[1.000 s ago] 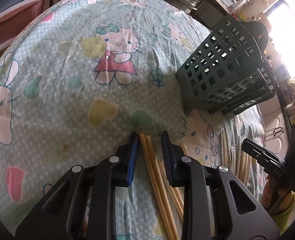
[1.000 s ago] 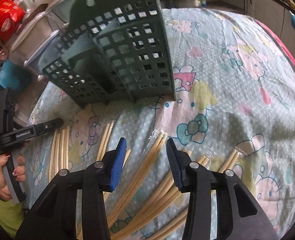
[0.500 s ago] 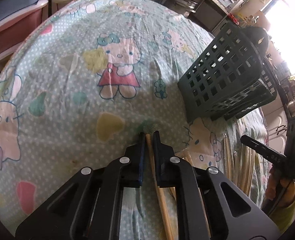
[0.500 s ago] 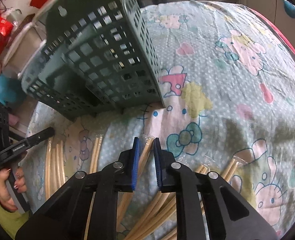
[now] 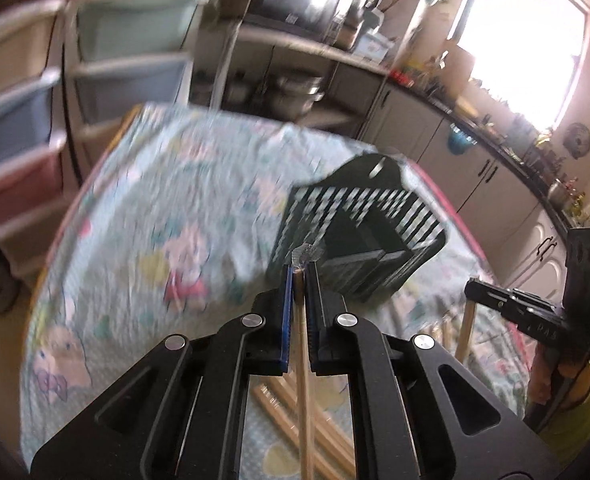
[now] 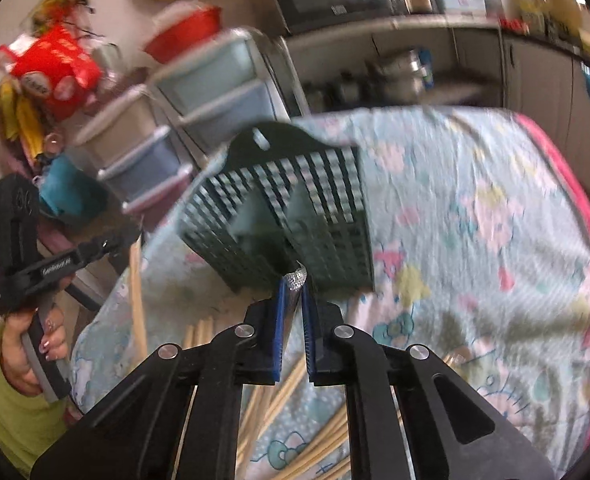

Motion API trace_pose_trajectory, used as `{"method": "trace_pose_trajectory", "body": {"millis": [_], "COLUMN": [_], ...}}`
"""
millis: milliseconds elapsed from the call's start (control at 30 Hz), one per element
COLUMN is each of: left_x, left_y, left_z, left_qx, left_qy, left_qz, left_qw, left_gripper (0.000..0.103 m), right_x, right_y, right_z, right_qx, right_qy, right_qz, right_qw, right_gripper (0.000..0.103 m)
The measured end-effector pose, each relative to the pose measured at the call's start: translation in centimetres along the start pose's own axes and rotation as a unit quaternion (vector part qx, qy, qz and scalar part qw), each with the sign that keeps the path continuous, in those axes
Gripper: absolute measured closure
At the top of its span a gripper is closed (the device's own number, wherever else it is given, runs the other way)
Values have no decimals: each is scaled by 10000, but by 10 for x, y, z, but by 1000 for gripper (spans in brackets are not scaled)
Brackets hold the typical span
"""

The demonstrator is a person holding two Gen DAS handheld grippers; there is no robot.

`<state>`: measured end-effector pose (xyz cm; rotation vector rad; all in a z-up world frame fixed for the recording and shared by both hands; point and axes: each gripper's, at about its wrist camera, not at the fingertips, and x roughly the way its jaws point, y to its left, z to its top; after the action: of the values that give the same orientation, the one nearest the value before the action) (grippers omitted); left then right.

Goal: Organize utensils
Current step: 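Lift the chopsticks upright and carry them over the green caddy with both grippers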

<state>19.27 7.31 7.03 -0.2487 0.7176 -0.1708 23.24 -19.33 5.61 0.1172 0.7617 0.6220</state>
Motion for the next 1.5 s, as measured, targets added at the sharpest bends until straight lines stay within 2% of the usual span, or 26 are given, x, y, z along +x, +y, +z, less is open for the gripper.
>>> {"method": "trace_pose_trajectory", "body": {"millis": [133, 333, 600, 900, 1067, 1267, 1500], "left_x": [-21, -55, -70, -69, -55, -28, 0], "left_y": [-17, -48, -81, -93, -89, -80, -73], "left_z": [17, 46, 78, 100, 109, 101, 87], "left_qx": [107, 318, 622, 576, 586, 687, 796], "left_qy": [-376, -1064, -1841, -2586, -2739, -2856, -2737], "left_qz": [-133, -319, -114, 256, 477, 551, 559], "left_qw": [9991, 9933, 9809, 9639, 9588, 9543, 9569], "left_gripper": [100, 100, 100, 100, 100, 100, 100], "right_x": [-26, -61, -87, -101, -102, -81, -50], "right_y": [15, 30, 35, 36, 35, 30, 22], "right_z": [6, 17, 43, 82, 97, 109, 107], "right_qx": [-264, -526, -577, -544, -577, -550, -587], "right_qy": [-441, -1192, -1907, -2563, -2826, -2759, -2651], "right_qz": [-28, -122, -94, 29, 16, -128, -412], "right_qw": [9987, 9914, 9799, 9651, 9575, 9595, 9616], "right_gripper": [96, 97, 97, 97, 97, 97, 97]}}
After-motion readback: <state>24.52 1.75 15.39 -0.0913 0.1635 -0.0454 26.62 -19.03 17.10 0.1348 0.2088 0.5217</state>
